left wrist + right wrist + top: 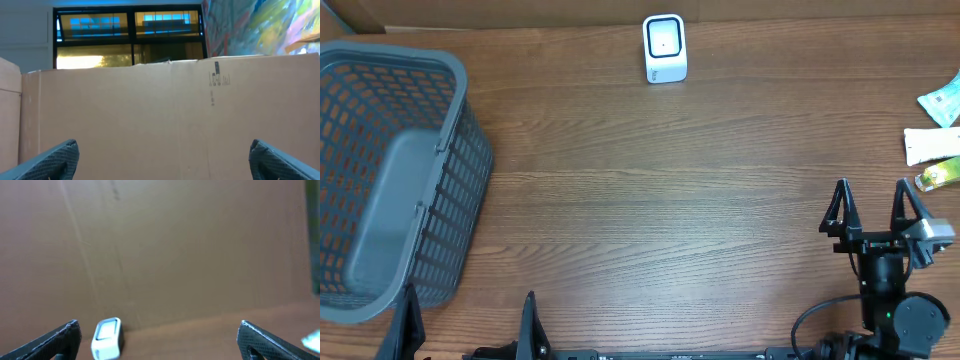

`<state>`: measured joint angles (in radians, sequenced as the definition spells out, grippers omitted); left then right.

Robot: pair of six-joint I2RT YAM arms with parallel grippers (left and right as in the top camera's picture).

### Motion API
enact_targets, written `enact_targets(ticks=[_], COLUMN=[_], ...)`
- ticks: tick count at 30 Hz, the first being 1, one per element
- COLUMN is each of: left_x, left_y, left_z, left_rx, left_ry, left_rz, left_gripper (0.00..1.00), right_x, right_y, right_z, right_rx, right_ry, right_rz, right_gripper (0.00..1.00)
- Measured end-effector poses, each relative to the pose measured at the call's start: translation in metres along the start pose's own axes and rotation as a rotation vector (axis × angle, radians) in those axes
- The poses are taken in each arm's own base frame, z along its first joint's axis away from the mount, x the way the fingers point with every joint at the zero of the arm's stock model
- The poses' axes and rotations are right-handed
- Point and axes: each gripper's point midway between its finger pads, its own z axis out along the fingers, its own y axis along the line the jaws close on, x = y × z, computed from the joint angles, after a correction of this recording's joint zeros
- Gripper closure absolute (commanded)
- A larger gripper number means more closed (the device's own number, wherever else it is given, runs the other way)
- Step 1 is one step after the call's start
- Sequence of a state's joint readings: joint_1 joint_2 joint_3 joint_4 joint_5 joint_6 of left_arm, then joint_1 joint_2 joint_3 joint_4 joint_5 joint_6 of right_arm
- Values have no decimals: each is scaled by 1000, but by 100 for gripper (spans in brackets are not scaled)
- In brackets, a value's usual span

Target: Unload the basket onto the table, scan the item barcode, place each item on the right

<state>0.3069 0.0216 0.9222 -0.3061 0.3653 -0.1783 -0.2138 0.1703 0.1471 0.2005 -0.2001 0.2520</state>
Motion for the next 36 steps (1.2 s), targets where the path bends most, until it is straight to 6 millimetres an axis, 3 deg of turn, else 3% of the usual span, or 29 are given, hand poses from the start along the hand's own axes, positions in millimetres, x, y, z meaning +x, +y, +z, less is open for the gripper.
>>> enact_targets(ticks=[8,20,26,33,36], left_x=[1,10,21,65,94], left_y=[0,3,6,13,19], left_z=[0,1,1,-1,-1], left_rx=[1,1,-15,-47,-65], left_ry=[4,26,68,218,294], left_rz=[-1,-19,-39,-103,-153], left_gripper=[0,0,0,0,0], right_x=[28,119,123,124,124], right_y=[-18,-44,-45,-45,-45], right_z=[-2,-21,-22,-22,-22], right_rx=[79,193,205,207,207], right_ry=[71,347,361,361,361], right_rz=[39,188,219,227,227], right_gripper=[0,0,0,0,0])
